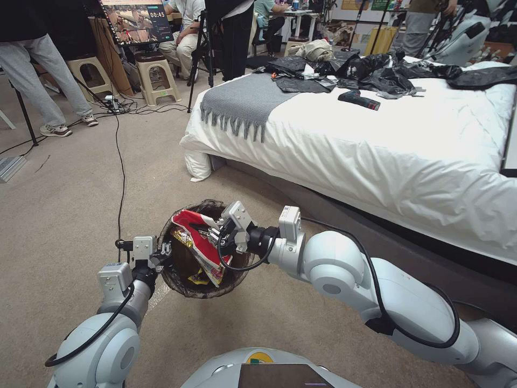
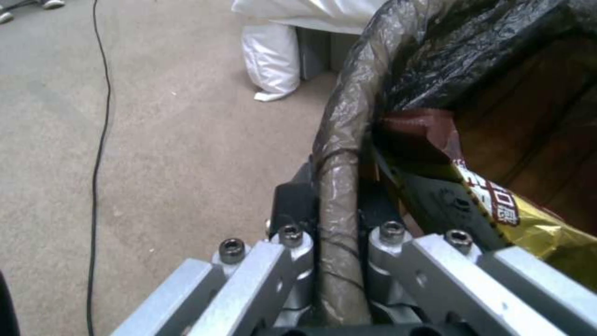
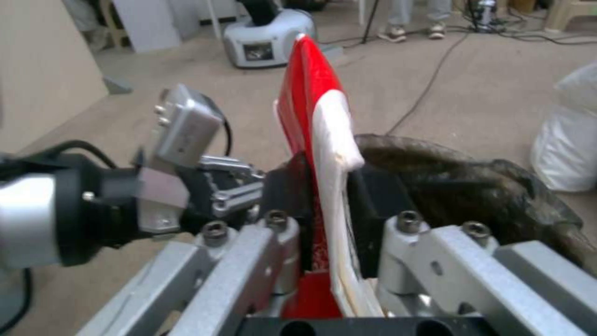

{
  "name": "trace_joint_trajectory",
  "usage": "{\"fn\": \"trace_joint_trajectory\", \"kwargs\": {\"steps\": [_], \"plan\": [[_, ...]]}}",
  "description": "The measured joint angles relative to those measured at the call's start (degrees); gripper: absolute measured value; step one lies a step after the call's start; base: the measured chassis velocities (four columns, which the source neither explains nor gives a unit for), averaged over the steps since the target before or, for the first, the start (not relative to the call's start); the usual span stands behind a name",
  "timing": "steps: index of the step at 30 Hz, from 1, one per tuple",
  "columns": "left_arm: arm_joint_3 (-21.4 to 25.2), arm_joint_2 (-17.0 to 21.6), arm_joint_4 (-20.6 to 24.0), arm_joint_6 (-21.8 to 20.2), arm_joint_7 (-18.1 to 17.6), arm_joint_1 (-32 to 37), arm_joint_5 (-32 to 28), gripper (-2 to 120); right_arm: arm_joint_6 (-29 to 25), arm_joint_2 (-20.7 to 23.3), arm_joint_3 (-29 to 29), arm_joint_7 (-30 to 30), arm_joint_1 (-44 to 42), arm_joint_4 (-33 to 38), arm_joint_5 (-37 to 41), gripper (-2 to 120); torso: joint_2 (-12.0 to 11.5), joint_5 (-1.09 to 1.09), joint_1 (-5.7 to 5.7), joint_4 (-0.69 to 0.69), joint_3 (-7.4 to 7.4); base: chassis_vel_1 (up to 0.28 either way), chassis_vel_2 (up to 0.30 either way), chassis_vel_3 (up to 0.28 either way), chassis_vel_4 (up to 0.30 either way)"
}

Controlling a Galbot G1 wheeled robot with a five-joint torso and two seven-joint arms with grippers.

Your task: Pick up the trash bin, then pick up the garbage from the floor and place it into the trash bin.

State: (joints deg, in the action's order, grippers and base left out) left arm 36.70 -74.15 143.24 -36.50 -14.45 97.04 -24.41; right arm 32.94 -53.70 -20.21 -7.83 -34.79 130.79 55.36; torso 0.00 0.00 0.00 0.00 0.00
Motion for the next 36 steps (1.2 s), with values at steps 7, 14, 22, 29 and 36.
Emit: {"fn": "trace_joint_trajectory", "kwargs": {"steps": [7,14,22,29,36], "plan": [[0.2,0.1,0.0,0.0,0.0,0.0,-0.2,5,0.0,-0.6,-0.8,-1.4,0.6,-0.6,-0.7,39,0.0,0.00,0.00,0.01,0.00,0.000,0.000,0.000,0.000],[0.5,0.1,0.0,-0.1,0.0,0.0,-0.4,5,0.0,-0.7,-1.2,-1.4,0.5,-0.7,-1.2,67,0.0,0.00,0.00,0.00,0.00,0.000,0.000,0.000,0.000],[0.6,-0.1,0.0,-0.1,-0.1,0.5,-0.5,5,0.0,-0.4,-0.9,-1.4,0.1,-0.3,-1.4,95,0.0,0.00,0.00,0.00,0.00,0.000,0.000,0.000,0.000],[0.5,-0.3,0.0,-0.1,-0.1,0.5,-0.3,5,-0.7,-0.2,1.6,-1.5,-0.4,0.9,-1.3,100,0.0,0.00,0.00,0.00,0.00,0.000,0.000,0.000,0.000],[0.4,-0.3,0.0,-0.1,-0.1,0.1,-0.3,5,-4.6,2.2,9.7,-1.5,-4.0,2.0,-1.1,100,0.0,0.02,0.00,0.00,0.00,0.000,0.000,0.000,0.000]]}}
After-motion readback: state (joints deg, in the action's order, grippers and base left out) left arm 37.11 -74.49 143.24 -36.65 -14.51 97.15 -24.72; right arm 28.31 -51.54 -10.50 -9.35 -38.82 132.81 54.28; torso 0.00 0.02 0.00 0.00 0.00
